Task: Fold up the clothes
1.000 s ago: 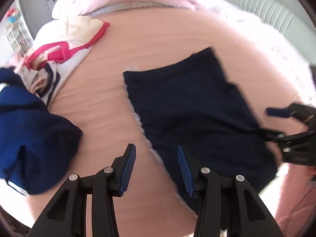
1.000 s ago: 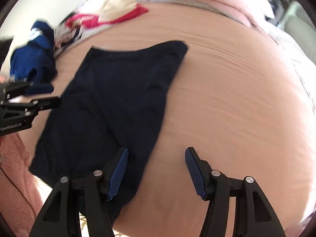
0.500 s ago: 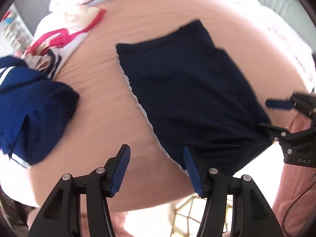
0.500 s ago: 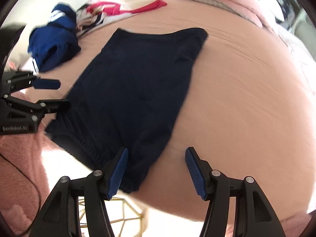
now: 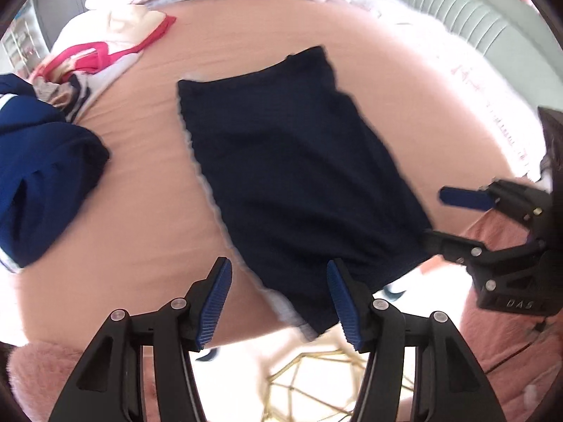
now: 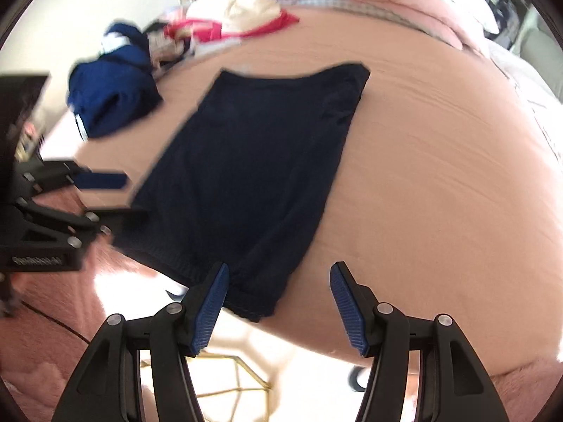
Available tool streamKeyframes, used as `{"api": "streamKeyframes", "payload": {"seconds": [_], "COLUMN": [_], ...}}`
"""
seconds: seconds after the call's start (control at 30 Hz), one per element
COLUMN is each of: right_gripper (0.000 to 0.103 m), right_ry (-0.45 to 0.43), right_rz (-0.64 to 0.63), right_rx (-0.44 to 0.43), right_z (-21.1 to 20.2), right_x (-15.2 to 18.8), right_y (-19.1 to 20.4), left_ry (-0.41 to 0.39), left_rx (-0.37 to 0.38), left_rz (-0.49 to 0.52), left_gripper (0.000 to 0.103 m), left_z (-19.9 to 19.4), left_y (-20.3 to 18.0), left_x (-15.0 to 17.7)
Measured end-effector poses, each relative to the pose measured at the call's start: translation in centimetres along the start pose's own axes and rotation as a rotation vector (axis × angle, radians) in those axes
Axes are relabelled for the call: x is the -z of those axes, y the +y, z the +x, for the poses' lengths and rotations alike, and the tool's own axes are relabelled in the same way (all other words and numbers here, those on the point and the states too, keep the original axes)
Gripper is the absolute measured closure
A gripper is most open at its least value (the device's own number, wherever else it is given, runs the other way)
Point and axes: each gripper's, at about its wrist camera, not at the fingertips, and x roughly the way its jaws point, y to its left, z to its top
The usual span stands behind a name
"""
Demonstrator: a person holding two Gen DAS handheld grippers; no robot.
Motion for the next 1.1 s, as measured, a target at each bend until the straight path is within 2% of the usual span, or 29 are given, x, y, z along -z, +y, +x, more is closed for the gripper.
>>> {"api": "streamKeyframes", "payload": {"seconds": [0.1,0.2,0.43,0.53,0.63,0.77,0.87,0.93,1.1], "right_gripper": [0.043,0.043,0.043,0.043,0.043,0.043,0.043,0.043,0.043], "right_ry": [-0.004,0.016,0.007,0.016,0.0,-0.056,-0.059,-0.053,0.012], "right_rz": [0.03,0.064,0.126,0.122,0.058,0.046,0.06,0.065,0.092], "right_rx": [-0.008,0.007,0.005,0.004,0.053,0.098,0.104,0.121,0.141], "right_z": [0.8,1.9,1.7,2.5,4.2,5.0,7.0,8.5,13.1], "right_x": [-0.3,-0.1,-0.1,-1.2,-5.0,-10.9,-14.8,-16.8,-19.7], "right_y": [-0.2,-0.7,-2.2,-2.7,-2.4,-3.6,-4.8,-5.4,-7.2], "left_ry": [0.039,0.054,-0.018,-0.075,-0.125,-0.141,-0.128,-0.123,-0.16], "left_rx": [-0.046,-0.034,0.008,-0.014,-0.07,-0.052,-0.064,-0.079,-0.03], "left_rz": [-0.004,-0.077,-0.184,-0.118,-0.052,-0.027,-0.035,-0.052,-0.119], "left_gripper": [0.049,0.049,0.05,0.05,0.056,0.066,0.073,0.073,0.073], "left_z": [1.3,1.9,0.0,-0.1,0.5,4.4,7.1,9.0,11.0], "left_y": [0.1,0.7,2.7,3.9,5.7,9.0,10.2,11.2,13.0], "left_x": [-0.1,0.5,0.4,-2.4,-6.2,-11.4,-13.3,-14.7,-16.4]}}
